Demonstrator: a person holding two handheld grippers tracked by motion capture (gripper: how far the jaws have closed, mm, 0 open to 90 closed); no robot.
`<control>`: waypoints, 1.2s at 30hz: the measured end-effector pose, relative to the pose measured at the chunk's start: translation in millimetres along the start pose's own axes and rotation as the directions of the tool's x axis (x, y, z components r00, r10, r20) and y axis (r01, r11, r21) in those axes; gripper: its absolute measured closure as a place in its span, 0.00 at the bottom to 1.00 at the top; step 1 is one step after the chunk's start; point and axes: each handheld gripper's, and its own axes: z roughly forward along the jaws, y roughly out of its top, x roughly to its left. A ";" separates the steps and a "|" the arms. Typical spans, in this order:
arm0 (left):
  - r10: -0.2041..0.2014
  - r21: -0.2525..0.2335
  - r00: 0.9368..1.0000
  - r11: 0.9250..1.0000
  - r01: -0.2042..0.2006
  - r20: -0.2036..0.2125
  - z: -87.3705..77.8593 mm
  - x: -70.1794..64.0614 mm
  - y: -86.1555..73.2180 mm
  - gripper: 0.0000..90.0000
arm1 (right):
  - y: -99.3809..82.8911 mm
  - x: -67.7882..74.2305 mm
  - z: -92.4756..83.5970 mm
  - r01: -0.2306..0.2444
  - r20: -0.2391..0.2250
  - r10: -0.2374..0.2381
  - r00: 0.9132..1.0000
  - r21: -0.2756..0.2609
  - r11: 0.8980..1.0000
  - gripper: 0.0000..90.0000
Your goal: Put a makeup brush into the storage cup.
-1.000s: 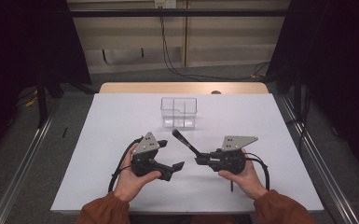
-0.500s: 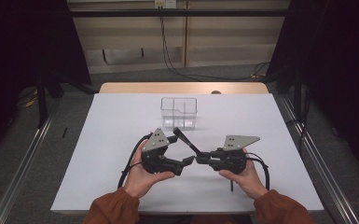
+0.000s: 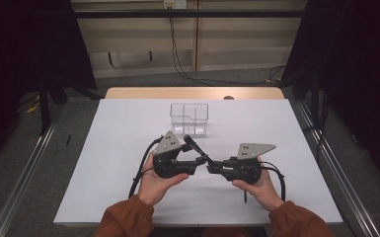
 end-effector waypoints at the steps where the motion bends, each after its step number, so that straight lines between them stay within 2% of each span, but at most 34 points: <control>1: -0.008 0.001 1.000 1.000 0.008 0.004 0.2 0.1 0.1 0.48 | -0.1 0.1 0.2 -0.002 0.000 0.002 1.000 -0.001 1.000 0.89; 3: -0.017 0.003 1.000 1.000 0.017 0.006 0.8 0.0 0.0 0.53 | -0.9 0.2 0.8 -0.002 0.000 0.002 1.000 -0.002 1.000 0.89; 7: -0.038 0.000 0.999 0.999 0.038 0.013 0.7 0.4 0.7 0.55 | -2.3 0.0 1.9 -0.007 -0.003 0.007 1.000 -0.002 1.000 0.89; 11: -0.042 -0.010 0.999 0.999 0.042 0.018 1.6 -1.3 1.5 0.64 | -3.0 -0.4 2.7 -0.010 -0.001 0.010 1.000 0.001 1.000 0.89; 17: -0.074 -0.024 0.997 0.997 0.075 0.019 0.7 0.7 1.9 0.67 | -2.7 0.1 4.4 -0.010 0.002 0.010 1.000 0.002 1.000 0.89; 19: -0.096 -0.031 0.995 0.995 0.097 0.032 -0.8 2.2 3.0 0.69 | -2.6 0.4 4.3 -0.010 -0.001 0.010 1.000 -0.001 1.000 0.89; 25: -0.119 -0.037 0.991 0.992 0.121 0.057 -3.0 3.9 4.0 0.76 | -3.1 1.8 6.4 -0.001 -0.007 0.001 1.000 0.006 1.000 0.89; 28: -0.113 -0.050 0.992 0.992 0.116 0.055 -4.4 3.4 5.5 0.77 | -2.7 2.0 6.7 -0.007 -0.007 0.007 1.000 -0.002 1.000 0.89; 36: -0.109 -0.051 0.990 0.992 0.114 0.092 -6.6 4.2 7.6 0.81 | -1.5 3.9 9.8 -0.023 -0.013 0.023 1.000 -0.014 1.000 0.87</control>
